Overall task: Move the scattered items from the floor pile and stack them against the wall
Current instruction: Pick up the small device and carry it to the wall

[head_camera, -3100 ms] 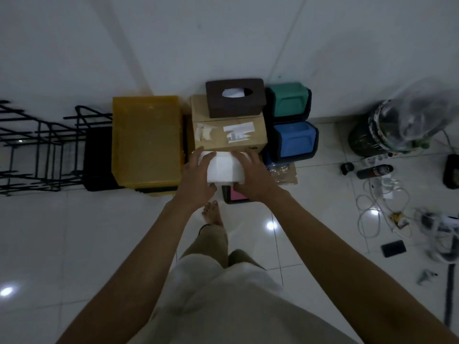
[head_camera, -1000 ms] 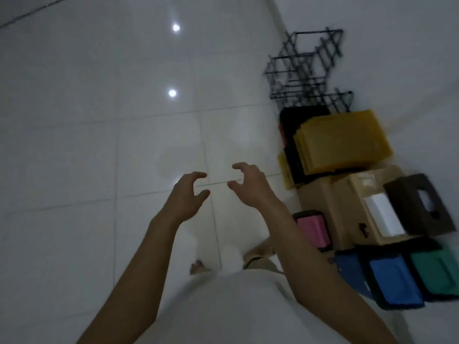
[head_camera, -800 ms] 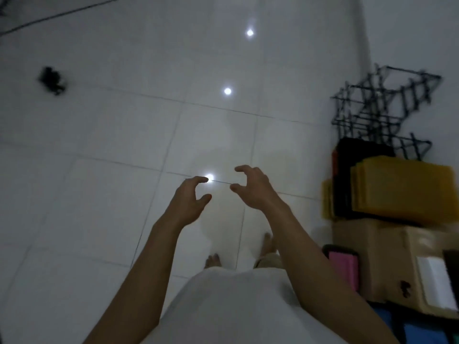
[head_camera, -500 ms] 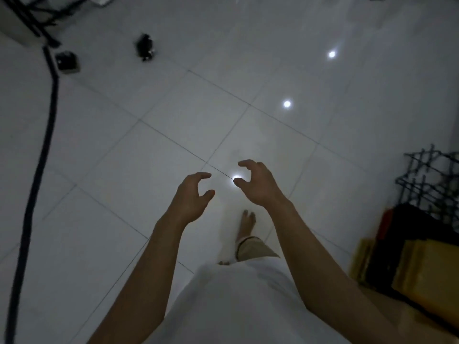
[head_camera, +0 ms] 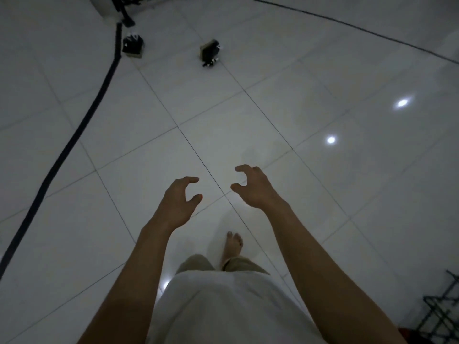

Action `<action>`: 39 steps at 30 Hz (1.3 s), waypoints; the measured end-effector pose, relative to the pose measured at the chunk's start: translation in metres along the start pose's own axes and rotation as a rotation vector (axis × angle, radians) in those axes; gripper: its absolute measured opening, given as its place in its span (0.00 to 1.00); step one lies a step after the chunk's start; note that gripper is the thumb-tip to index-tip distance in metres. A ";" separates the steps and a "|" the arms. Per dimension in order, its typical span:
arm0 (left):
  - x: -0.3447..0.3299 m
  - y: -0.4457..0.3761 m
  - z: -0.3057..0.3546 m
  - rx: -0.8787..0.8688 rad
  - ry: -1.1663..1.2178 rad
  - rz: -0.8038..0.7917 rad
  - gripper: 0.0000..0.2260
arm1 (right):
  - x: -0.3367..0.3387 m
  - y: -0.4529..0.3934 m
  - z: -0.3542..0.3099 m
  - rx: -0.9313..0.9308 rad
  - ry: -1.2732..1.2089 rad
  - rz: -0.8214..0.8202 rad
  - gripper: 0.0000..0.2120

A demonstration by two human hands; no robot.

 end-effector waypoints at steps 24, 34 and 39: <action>0.179 -0.464 0.117 -0.011 -0.030 -0.056 0.20 | 0.175 -0.410 -0.182 0.032 0.007 0.029 0.26; 0.195 -0.640 0.141 0.061 -0.045 -0.100 0.20 | 0.235 -0.609 -0.199 0.047 -0.041 -0.013 0.26; 0.189 -0.758 0.156 0.170 -0.025 -0.104 0.20 | 0.272 -0.738 -0.207 0.049 -0.003 -0.092 0.27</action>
Point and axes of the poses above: each hand's wrist, its own y-axis away from the middle knuckle, its own x-axis out of the back of the hand, z = x × y, the point moved 4 cm from there along -y, towards the middle knuckle, and after that the axes turned 7 degrees about y, right-handed, at the moved point
